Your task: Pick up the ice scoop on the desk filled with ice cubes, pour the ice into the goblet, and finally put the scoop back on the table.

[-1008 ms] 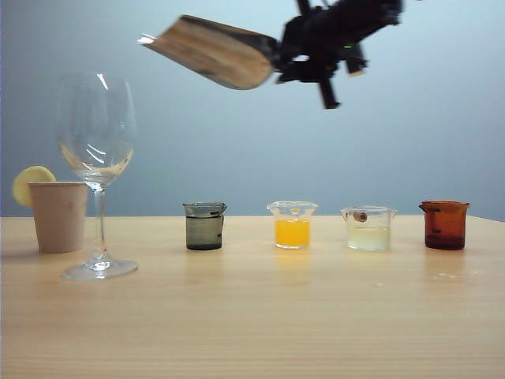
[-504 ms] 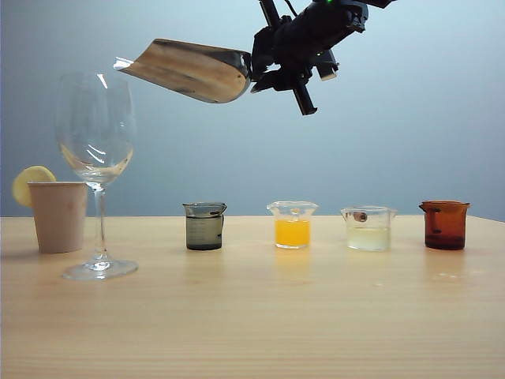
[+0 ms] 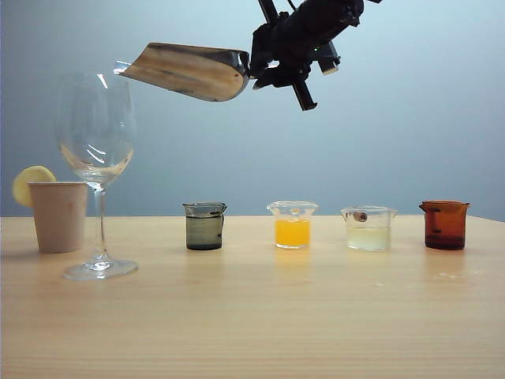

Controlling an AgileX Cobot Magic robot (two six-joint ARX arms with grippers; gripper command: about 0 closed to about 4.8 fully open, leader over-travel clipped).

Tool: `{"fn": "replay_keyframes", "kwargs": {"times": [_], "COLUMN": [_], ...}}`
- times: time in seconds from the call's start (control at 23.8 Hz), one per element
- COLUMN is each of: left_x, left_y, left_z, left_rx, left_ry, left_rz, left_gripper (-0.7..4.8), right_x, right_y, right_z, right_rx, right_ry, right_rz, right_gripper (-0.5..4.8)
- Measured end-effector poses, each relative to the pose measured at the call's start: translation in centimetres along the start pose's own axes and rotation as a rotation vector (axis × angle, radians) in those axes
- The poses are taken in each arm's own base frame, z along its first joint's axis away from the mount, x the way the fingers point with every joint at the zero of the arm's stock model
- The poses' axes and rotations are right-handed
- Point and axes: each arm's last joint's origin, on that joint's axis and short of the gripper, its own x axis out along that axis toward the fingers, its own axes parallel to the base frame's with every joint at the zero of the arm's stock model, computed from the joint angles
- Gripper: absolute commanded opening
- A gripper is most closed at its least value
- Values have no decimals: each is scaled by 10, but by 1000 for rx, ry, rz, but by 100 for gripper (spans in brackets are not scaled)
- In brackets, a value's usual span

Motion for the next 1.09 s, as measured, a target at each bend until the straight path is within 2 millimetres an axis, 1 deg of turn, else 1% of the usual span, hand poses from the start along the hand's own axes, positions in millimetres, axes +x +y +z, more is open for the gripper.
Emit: {"fn": "replay_keyframes", "kwargs": {"times": [0.08, 0.21, 0.34, 0.5, 0.8, 1.09], "left_x": [0, 0, 0, 0, 0, 0], "left_y": [0, 0, 0, 0, 0, 0], "left_z": [0, 0, 0, 0, 0, 0], "left_rx": [0, 0, 0, 0, 0, 0], "left_ry": [0, 0, 0, 0, 0, 0], "left_rz": [0, 0, 0, 0, 0, 0], "left_gripper": [-5, -5, -5, -5, -5, -5], "right_x": [0, -3, -5, -4, -3, -3], "right_y": [4, 18, 25, 23, 27, 31], "right_z": [2, 6, 7, 1, -12, -10], "right_rx": [-3, -46, -68, -88, -120, -167], "right_ry": [-12, -11, -7, 8, 16, -17], "right_rz": [-6, 8, 29, 4, 11, 47], "right_gripper": [-7, -7, -7, -7, -7, -7]}}
